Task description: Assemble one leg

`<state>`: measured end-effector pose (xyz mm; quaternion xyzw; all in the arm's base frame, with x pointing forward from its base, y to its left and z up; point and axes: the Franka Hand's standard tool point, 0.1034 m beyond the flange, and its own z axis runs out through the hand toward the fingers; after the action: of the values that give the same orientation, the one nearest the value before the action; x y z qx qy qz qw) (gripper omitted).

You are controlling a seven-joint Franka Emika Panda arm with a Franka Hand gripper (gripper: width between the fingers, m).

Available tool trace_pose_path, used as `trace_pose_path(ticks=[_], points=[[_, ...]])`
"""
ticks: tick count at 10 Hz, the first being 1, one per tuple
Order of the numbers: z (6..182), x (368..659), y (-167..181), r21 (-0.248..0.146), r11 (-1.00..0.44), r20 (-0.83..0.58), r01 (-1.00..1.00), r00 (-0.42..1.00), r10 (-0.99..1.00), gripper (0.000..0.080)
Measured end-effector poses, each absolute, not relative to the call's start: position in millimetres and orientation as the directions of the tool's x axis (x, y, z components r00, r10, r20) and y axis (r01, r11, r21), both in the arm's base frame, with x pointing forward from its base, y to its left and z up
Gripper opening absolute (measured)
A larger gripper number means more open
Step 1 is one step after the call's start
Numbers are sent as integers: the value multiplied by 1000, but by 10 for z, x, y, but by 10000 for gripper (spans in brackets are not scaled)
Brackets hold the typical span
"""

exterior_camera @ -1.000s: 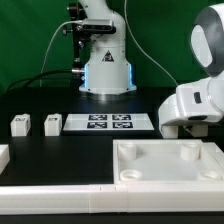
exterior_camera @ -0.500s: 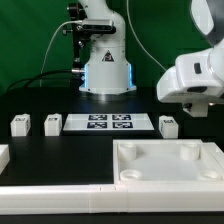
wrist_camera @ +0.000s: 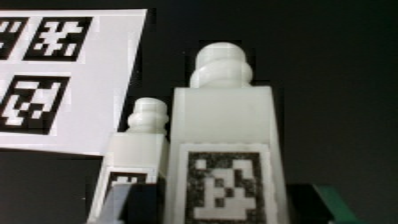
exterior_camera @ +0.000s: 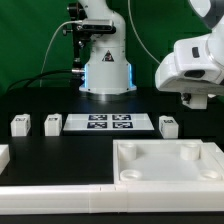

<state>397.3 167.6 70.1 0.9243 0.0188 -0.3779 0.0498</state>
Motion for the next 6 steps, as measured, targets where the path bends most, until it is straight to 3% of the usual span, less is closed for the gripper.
trace_pose_path(ticks=[2,6], points=[[686,4108,1730,50,-996,-509,68,860,33,294],[910,4479,1660,-14,-992,-115,122,986,123,294]])
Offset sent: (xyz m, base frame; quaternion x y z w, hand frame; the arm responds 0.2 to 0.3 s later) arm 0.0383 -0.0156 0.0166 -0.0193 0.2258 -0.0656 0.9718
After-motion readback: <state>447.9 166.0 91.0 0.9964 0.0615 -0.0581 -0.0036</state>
